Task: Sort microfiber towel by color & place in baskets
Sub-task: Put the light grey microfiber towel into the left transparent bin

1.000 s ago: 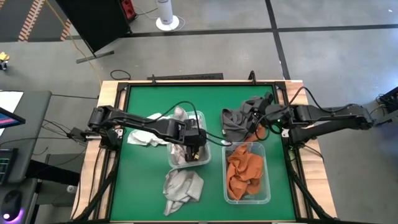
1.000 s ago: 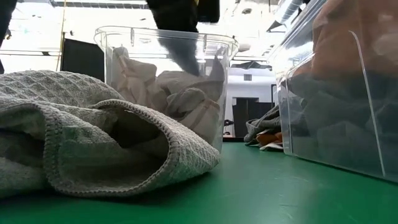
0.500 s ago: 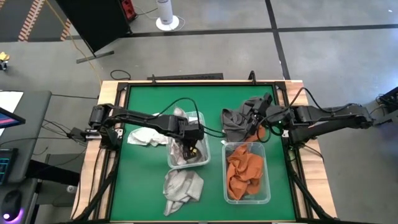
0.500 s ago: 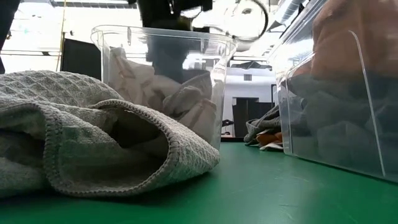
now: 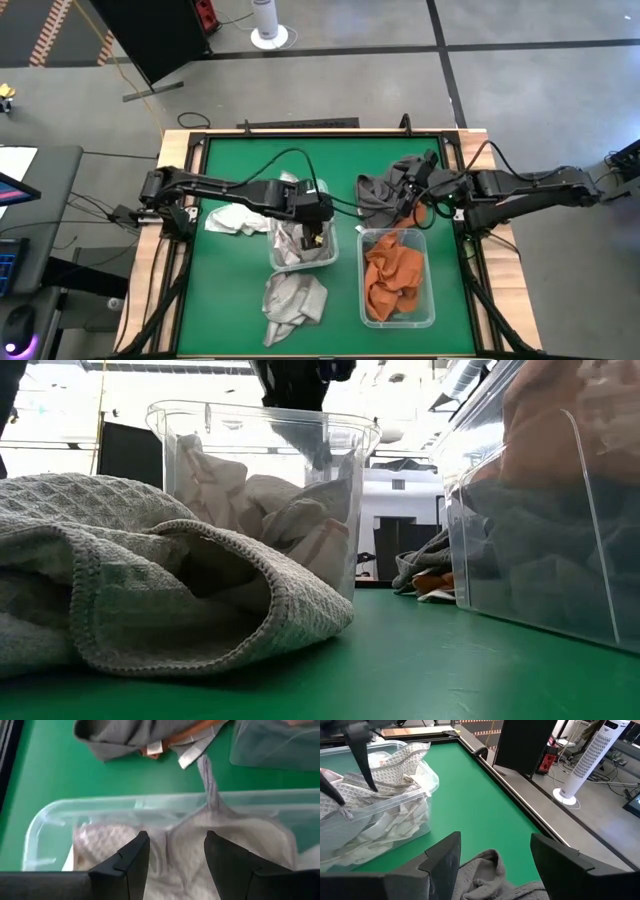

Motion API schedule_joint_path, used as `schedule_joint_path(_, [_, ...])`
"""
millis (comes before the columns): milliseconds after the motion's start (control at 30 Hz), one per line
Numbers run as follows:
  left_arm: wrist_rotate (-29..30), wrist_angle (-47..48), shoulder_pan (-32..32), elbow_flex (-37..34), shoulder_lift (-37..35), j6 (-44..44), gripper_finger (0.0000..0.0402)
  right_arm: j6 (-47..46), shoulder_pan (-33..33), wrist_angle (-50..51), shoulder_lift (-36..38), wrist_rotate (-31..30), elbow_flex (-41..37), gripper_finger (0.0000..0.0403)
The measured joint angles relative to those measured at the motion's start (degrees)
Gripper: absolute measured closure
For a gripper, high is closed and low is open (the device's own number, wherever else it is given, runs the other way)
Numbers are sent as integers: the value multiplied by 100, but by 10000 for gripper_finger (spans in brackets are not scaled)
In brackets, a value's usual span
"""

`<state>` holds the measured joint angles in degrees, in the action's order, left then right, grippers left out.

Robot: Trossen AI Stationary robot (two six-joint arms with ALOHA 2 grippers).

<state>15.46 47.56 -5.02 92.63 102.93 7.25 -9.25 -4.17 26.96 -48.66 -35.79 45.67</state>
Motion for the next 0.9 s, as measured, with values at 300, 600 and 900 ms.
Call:
schedule_joint_path(300, [1484, -244, -18, -856, 7, 672, 222, -84, -148, 50, 0, 0, 0, 133])
schedule_joint_path(600, [1014, -450, 61, -1682, 28, 1663, 222, -143, -148, 38, 0, 0, 0, 133])
schedule_joint_path(900, [900, 60, 43, -919, -457, 1330, 222, -140, -146, 36, 0, 0, 0, 133])
